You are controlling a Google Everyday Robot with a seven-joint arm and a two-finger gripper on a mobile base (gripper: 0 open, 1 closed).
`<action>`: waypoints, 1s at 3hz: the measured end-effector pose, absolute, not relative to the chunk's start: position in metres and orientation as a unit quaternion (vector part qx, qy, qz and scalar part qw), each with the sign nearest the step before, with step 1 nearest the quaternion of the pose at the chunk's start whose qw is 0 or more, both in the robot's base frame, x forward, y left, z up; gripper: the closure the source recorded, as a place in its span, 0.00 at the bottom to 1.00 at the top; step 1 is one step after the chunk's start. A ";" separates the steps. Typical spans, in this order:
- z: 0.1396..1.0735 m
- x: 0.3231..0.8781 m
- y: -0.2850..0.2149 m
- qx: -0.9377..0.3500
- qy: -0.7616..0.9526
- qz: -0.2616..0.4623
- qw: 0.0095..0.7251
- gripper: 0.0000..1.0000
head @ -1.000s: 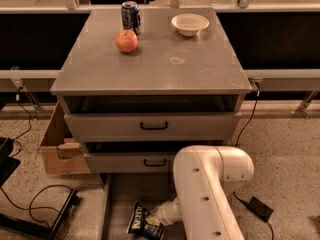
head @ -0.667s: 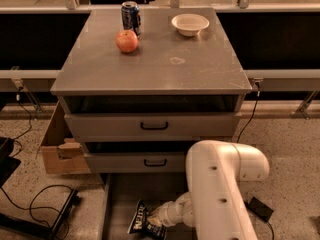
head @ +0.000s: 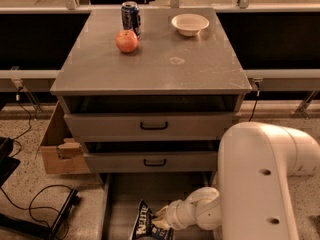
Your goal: Pick blue chip bag from bottom drawer and place on counter
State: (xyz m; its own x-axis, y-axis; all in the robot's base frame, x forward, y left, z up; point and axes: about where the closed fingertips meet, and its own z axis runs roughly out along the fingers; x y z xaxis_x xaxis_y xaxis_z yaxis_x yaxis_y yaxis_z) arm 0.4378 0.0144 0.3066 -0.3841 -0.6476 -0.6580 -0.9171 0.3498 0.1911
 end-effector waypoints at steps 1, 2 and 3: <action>0.376 0.428 -0.015 -0.491 0.776 0.299 0.261 1.00; 0.454 0.428 -0.054 -0.455 0.781 0.316 0.289 1.00; 0.513 0.422 -0.070 -0.427 0.799 0.312 0.287 1.00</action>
Offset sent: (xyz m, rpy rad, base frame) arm -0.0005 -0.1261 0.2645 0.2226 -0.0472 -0.1664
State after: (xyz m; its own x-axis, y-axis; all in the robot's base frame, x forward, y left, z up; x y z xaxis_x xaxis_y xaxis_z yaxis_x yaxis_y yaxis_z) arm 0.4217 -0.0695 0.5132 -0.4702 -0.5027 -0.7254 -0.8612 0.4411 0.2526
